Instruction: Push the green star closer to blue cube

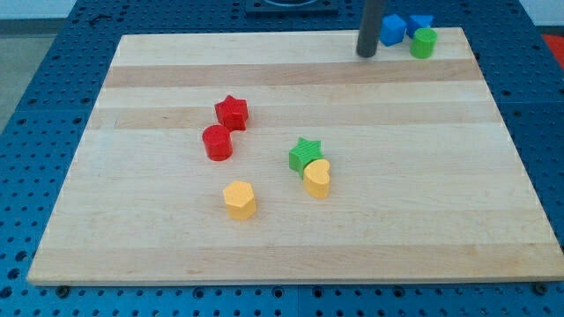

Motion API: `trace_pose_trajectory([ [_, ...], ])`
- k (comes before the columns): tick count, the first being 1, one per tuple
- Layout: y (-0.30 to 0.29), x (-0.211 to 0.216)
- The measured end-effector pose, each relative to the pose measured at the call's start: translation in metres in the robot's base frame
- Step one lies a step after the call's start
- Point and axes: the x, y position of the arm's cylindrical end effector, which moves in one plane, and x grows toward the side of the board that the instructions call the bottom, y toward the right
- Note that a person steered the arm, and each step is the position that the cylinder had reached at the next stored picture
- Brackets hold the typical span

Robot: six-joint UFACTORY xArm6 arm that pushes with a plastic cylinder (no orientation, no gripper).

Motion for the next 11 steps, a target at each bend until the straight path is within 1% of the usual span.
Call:
trace_pose_trajectory([
  [2,-0.086,0.089],
  [3,-0.115,0.132],
  [5,-0.137,0.215],
  [6,-0.137,0.242],
  [7,-0.13,0.223],
  [8,-0.111,0.191],
  [9,-0.092,0.191],
  [10,-0.073,0.218],
  [11,-0.051,0.227],
])
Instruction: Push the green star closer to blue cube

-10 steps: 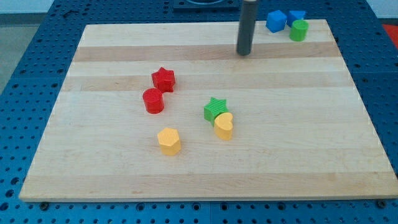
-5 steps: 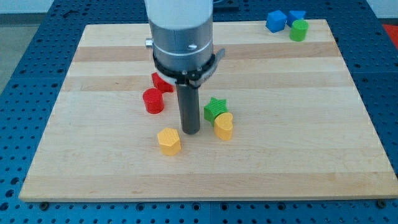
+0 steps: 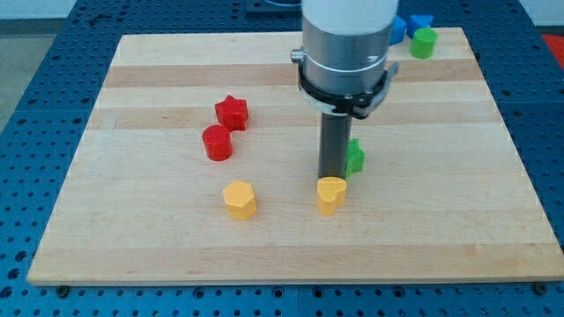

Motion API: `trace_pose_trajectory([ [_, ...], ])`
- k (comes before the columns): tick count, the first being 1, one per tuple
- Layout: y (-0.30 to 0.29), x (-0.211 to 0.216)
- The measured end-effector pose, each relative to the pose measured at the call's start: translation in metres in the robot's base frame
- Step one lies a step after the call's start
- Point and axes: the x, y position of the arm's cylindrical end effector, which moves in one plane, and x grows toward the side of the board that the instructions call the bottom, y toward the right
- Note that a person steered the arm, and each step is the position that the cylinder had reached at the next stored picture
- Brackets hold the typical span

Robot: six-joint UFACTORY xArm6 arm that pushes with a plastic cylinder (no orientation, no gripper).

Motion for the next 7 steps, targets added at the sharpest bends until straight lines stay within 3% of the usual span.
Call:
trace_pose_trajectory([
  [3,0.042,-0.092],
  [7,0.152,-0.101],
])
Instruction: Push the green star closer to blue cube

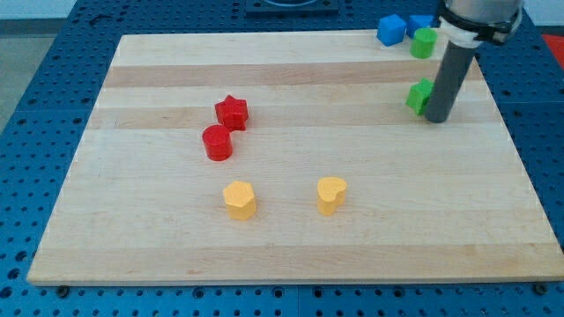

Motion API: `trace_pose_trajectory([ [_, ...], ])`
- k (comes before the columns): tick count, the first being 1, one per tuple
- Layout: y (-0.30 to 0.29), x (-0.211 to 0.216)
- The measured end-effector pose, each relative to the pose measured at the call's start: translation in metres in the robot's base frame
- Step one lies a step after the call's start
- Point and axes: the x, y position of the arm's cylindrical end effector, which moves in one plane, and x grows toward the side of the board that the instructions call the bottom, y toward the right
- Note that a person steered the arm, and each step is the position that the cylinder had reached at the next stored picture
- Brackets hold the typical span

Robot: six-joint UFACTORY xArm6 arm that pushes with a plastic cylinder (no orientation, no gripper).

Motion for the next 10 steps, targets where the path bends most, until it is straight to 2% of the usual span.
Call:
trace_pose_trajectory([
  [3,-0.011,-0.061],
  [6,-0.078,-0.056],
  [10,-0.05,-0.068],
])
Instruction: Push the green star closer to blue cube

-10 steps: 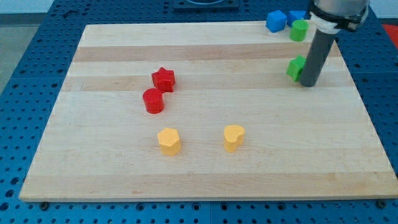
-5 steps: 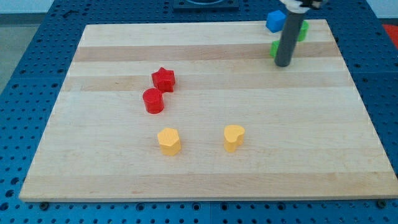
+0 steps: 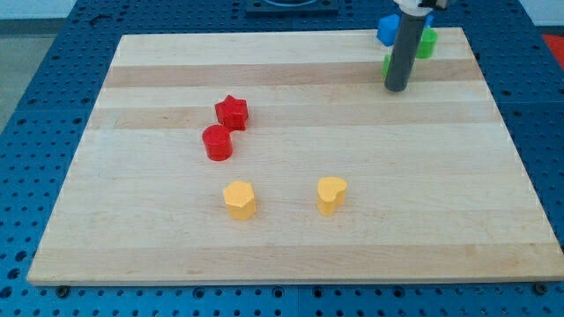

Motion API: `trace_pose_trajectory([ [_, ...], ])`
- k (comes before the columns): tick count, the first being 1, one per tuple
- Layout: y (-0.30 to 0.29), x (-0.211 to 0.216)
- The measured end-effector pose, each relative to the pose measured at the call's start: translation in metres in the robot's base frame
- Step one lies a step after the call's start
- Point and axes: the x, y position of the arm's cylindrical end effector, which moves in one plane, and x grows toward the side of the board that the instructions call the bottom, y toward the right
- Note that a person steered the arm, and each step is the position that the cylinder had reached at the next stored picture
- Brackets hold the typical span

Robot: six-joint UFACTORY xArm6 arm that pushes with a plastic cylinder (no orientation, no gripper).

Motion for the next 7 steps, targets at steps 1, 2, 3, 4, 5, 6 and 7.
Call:
trace_pose_trajectory([
  [1,0.0,-0.009],
  [2,0.006,-0.018],
  [3,0.015,-0.018],
  [4,0.025,-0.017],
  [5,0.039,-0.014],
  [6,0.031,-0.022],
  [7,0.024,-0.035],
])
